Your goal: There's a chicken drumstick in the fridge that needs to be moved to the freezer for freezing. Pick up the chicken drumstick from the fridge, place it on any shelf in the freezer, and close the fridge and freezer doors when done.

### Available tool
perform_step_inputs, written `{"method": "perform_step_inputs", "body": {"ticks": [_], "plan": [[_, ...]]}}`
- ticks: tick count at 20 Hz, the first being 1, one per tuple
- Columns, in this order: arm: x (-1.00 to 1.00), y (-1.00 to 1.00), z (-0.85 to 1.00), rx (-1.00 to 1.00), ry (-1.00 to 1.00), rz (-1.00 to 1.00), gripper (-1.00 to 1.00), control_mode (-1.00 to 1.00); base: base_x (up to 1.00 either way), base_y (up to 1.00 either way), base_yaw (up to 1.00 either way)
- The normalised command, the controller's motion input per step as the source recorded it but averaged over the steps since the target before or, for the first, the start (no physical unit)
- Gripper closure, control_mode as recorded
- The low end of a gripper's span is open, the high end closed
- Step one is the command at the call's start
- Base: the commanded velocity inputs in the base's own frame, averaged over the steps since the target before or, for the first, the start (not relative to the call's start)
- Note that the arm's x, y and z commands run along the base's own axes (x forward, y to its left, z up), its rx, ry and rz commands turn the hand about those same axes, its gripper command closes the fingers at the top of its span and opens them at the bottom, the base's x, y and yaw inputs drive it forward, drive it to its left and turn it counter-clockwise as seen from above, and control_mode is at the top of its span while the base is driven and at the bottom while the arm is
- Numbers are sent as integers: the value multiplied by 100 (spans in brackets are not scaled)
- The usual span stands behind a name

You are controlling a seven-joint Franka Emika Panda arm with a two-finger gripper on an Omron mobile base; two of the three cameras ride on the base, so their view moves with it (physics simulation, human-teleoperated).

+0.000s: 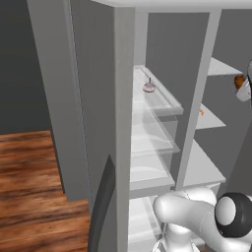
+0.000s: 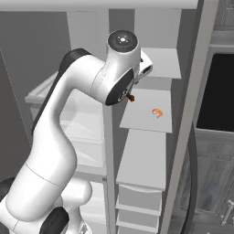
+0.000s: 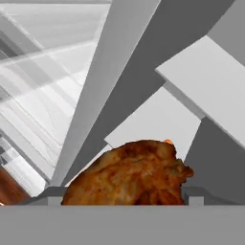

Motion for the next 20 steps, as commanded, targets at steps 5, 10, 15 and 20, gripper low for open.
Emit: {"method": "perform_step_inputs", "body": {"ticks": [5, 10, 15, 20], "plan": [[15, -1, 1, -15, 3, 25, 100, -100, 0, 0, 0], [15, 0, 0, -8, 0, 23, 100, -100, 0, 0, 0], [30, 0, 7, 0, -8, 16, 100, -100, 0, 0, 0], [42, 3, 3, -1, -4, 6, 100, -100, 0, 0, 0]]}}
